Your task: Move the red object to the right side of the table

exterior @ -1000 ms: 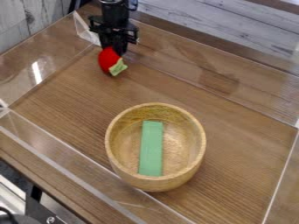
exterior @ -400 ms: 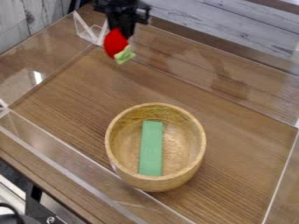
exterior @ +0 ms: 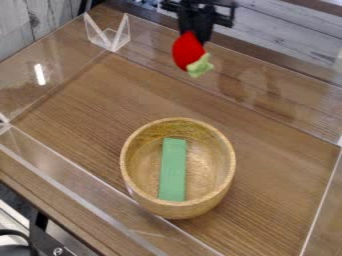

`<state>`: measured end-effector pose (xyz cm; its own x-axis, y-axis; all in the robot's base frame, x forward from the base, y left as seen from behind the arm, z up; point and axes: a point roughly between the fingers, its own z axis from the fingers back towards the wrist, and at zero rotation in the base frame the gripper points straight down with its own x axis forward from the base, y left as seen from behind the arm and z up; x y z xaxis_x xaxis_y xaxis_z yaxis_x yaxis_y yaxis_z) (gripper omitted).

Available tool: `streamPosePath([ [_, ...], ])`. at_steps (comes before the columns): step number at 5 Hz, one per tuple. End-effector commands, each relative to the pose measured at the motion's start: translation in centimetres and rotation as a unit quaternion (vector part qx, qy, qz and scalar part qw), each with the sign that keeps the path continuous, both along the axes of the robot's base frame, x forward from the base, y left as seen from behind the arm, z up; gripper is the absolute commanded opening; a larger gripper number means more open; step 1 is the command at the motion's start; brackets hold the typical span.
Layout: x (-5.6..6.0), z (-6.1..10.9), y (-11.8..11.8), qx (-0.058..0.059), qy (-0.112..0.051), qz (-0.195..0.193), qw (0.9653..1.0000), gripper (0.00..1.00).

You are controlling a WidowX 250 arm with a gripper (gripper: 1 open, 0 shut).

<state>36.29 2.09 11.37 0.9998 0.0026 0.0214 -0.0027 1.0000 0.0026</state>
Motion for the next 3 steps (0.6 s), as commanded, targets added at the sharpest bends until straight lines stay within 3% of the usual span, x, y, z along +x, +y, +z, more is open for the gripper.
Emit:
streamPosePath([
  [1, -0.6, 1.9, -5.1, -0.004, -0.037, -0.019, 0.9991, 0.0],
  [2, -1.0, 0.7, -9.5, -0.008, -0.032, -0.026, 0.9991, 0.0],
  [3, -2.5, 1.4, -11.7, -0.01, -0.024, -0.041, 0.9988, 0.0],
])
